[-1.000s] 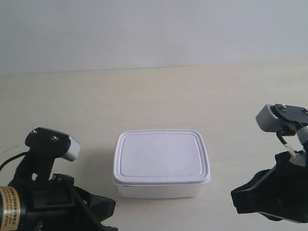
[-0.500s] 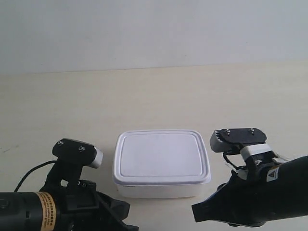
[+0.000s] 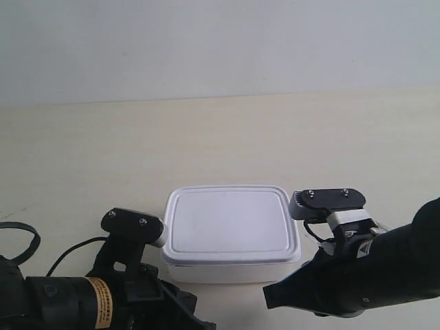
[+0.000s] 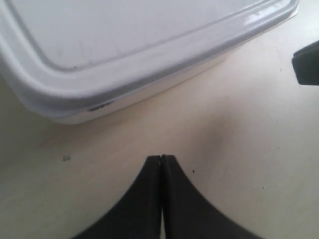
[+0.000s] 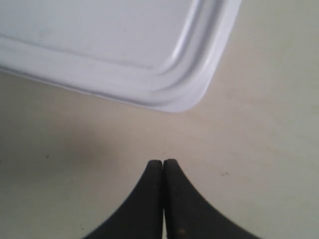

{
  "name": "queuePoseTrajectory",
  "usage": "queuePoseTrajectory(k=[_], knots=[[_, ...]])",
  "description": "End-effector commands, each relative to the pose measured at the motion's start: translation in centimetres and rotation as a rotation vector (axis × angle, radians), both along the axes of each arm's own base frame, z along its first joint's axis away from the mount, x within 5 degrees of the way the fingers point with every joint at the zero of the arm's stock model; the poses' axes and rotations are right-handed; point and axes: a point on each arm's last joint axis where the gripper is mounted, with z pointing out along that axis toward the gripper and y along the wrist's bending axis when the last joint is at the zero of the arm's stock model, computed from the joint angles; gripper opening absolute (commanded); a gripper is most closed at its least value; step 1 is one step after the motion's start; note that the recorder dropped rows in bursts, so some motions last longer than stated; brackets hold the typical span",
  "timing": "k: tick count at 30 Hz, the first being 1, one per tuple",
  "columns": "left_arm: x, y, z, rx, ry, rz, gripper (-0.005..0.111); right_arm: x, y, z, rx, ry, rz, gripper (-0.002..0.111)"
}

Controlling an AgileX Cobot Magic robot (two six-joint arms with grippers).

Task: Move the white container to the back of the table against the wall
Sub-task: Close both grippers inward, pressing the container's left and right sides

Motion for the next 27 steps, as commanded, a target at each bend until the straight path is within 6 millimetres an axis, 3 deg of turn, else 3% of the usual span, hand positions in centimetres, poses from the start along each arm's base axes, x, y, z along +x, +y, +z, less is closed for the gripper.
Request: queuePoseTrajectory(k=[1,9,27], knots=[[0.5,-0.1,0.2,-0.035,-0.015,0.033,0.000,1.0,0.7,0.4,0.011,-0.035,0.005,0.000],[2.0,1.3,0.2,-0.021,-0.033,0.087,0.000,1.3,0.8,-0.4,-0.008,-0.033,-0.005,0.000],[3.0,0.4,1.0,-0.024,-0.051,0.072,0.000,1.8,0.7,-0.3,-0.006,-0.087,-0.025,0.000]])
